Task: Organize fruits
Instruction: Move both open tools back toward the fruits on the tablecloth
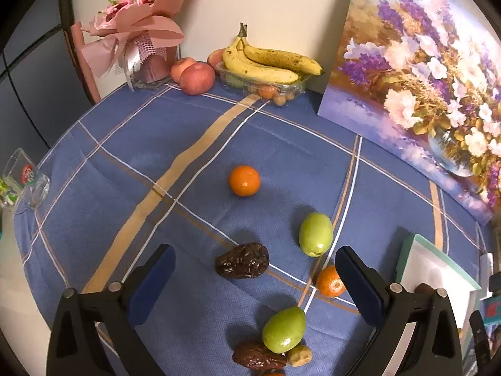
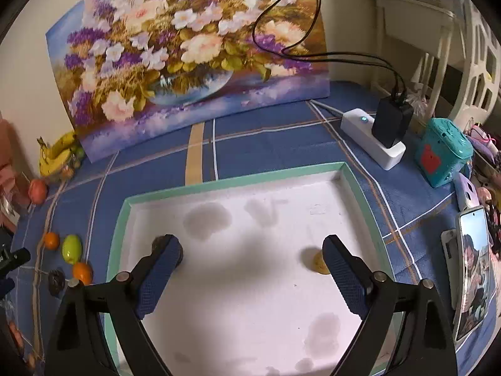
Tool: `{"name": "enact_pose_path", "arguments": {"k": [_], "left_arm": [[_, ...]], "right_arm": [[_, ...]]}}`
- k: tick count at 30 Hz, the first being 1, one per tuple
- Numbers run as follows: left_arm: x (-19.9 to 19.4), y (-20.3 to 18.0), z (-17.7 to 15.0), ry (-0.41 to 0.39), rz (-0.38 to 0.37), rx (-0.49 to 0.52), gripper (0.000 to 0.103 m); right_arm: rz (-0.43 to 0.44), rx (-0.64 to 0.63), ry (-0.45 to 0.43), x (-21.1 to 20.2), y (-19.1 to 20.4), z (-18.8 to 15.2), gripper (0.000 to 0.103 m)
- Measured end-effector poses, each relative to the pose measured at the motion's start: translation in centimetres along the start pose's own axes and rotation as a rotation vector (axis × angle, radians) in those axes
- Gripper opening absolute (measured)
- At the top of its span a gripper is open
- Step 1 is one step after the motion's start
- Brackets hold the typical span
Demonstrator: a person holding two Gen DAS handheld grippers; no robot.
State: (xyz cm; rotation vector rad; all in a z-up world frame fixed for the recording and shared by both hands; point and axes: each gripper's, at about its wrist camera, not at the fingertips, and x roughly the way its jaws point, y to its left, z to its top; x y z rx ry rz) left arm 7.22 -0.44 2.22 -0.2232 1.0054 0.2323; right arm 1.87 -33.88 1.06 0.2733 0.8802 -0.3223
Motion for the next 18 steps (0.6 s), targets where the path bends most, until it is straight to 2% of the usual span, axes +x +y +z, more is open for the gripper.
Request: {"name": "enact_pose_path", "arguments": {"k": [9, 13, 18], "left_arm": [[-0.1, 0.6, 0.6, -0.015, -0.042, 0.12, 0.103], [0.8, 1.3, 0.6, 0.011, -0.067, 0.155, 0.103], [2.2, 3.5, 1.2, 0.059, -0.123, 0.119, 0.103]], "right_arm": [[-0.041, -0.019, 0.008, -0.6, 1.6, -0.6, 0.093], [0.001, 0.024, 0.033, -0.5, 2.5, -1.1, 0.093], [0.051, -0.026, 0.027, -0.5, 5.2, -1.7, 0.093]]}}
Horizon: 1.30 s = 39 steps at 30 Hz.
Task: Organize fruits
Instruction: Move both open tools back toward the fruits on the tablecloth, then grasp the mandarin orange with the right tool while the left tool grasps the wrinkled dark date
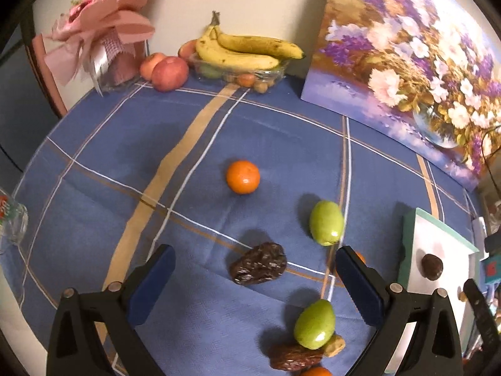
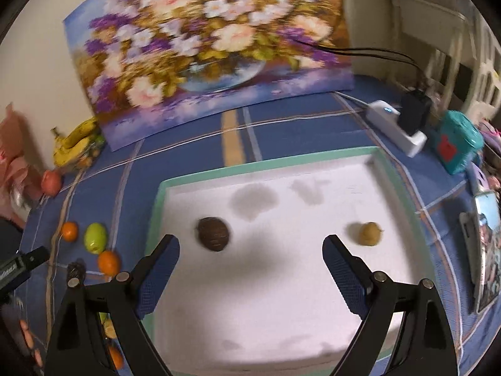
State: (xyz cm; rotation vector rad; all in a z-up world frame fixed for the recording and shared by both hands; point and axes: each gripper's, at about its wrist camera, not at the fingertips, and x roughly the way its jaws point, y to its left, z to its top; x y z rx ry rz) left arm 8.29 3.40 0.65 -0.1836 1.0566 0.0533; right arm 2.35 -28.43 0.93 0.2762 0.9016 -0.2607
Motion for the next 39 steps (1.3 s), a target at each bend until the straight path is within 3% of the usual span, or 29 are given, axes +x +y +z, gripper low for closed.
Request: {"name": "enact_pose_path", "arguments": {"k": [7, 13, 20, 25, 28, 39], "left_arm": [[-0.7, 4.8, 1.4, -0.035, -0.095, -0.097, 0.103], [-1.6, 8.1, 2.5, -0.076, -0.068, -0.131, 0.103], [-1.5, 9.7, 3.0, -0.07, -0.13, -0.194, 0.102], [0.0, 8.4, 2.8, 0.005, -0.169, -0.177, 0.102], [1.4, 7.2, 2.3, 0.061, -0.182, -0.153, 0.098], [5.4, 5.4, 0.5, 0.217, -0.251, -0.186, 0.082]], "right_arm": [[0.087, -0.038, -0.005, -0.3, 4.1, 0.0, 0.093], [0.148, -0.105, -0.046, -1.4, 8.0, 0.3, 0.093], [0.214, -0.151, -0.008, -1.1, 11.6, 0.7, 0.093], [0.254, -0.157, 0.036, -0.3, 13.3, 1.3, 0.089], [0.254, -0.176, 0.067, 0.3, 14.5, 1.8, 0.075], [0.264, -0.169, 0.293, 5.8, 16.2, 1.6, 0.055]]}}
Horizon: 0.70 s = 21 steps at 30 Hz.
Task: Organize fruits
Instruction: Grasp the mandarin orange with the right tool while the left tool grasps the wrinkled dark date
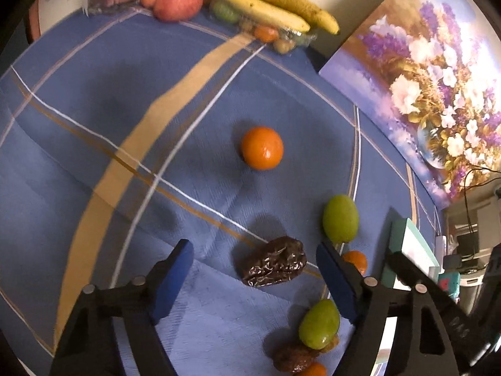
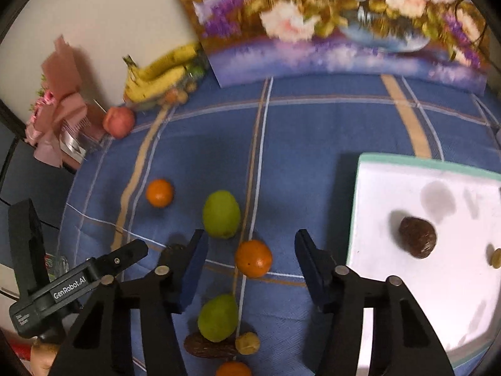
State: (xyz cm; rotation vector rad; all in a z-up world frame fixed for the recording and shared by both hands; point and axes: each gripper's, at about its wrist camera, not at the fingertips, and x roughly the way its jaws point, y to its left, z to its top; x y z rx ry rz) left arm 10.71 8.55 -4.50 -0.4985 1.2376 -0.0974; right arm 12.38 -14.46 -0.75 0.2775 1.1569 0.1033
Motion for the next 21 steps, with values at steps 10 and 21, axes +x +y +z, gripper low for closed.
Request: {"name": "enact_pose_path", "arguments": {"k": [10, 21], "left_arm": [[1.6, -0.2, -0.3, 0.041, -0.034, -0.02, 0.079], [2.9, -0.8, -0.6, 0.076, -0.028, -0.003, 0.07]], "right_arm": [[-0.012, 0.003, 0.096, 4.1, -0.1, -1.5, 0.051], [0.004, 0.051, 0.098, 5.2, -0.7, -2.5, 0.047]]}}
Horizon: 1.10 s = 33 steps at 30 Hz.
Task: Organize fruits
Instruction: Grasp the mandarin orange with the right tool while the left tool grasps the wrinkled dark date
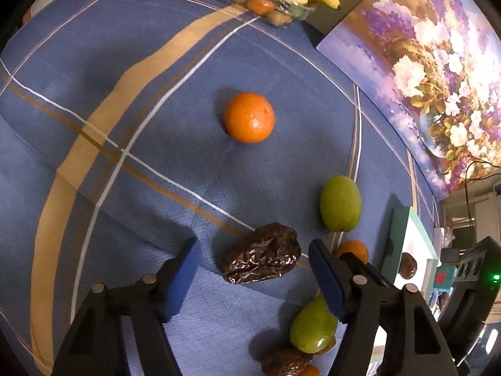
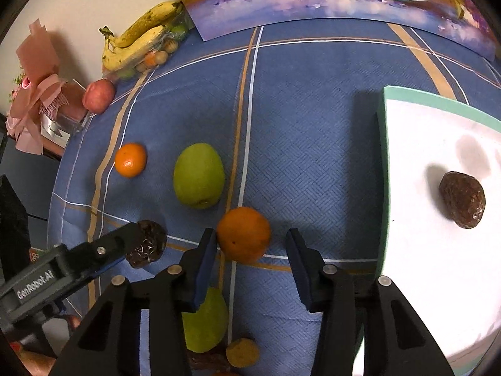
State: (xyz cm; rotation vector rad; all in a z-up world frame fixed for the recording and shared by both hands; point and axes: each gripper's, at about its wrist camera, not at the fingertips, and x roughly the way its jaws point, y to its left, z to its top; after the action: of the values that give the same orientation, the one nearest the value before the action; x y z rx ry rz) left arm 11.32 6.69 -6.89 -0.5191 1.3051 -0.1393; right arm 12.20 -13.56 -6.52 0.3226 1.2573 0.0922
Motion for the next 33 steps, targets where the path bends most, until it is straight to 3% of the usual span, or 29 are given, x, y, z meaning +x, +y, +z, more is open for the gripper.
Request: {"name": "enact_pose_path", "arguments": {"k": [3, 5, 12, 18, 26, 33], "left_arm": [[-0.1, -0.1, 0.0, 0.0, -0.005, 0.004, 0.058], [0.0, -0.2, -0.1, 0.005, -0.009, 0.006, 0.058], [-0.8, -0.5, 0.1, -0.018, -0.026, 0.021, 0.057], [-3.6, -1.1, 0.4, -0.087, -0.057, 0.041, 0.057], [-6.7, -2.2, -0.4, -0.159, -0.088, 0.072, 0.057], [-8.7, -4.5, -1.8, -0.201, -0.108, 0.117, 0.057]], "right_arm": [[0.005, 0.003, -0.008, 0.0, 0.1, -0.4, 0.042], [0.022, 0.003, -0.011, -0.1, 0.1, -0.7, 0.036], [0.023, 0.001, -0.03, -0.3, 0.3, -0.9, 0.035], [0.034, -0.001, -0.102, -3.0, 0.0, -1.3, 0.034], [-0.046, -0.044, -0.203, -8.1, 0.1, -2.7, 0.035], [-0.119, -0.032, -0.24, -11.0, -1.0, -4.1, 0.035]]}}
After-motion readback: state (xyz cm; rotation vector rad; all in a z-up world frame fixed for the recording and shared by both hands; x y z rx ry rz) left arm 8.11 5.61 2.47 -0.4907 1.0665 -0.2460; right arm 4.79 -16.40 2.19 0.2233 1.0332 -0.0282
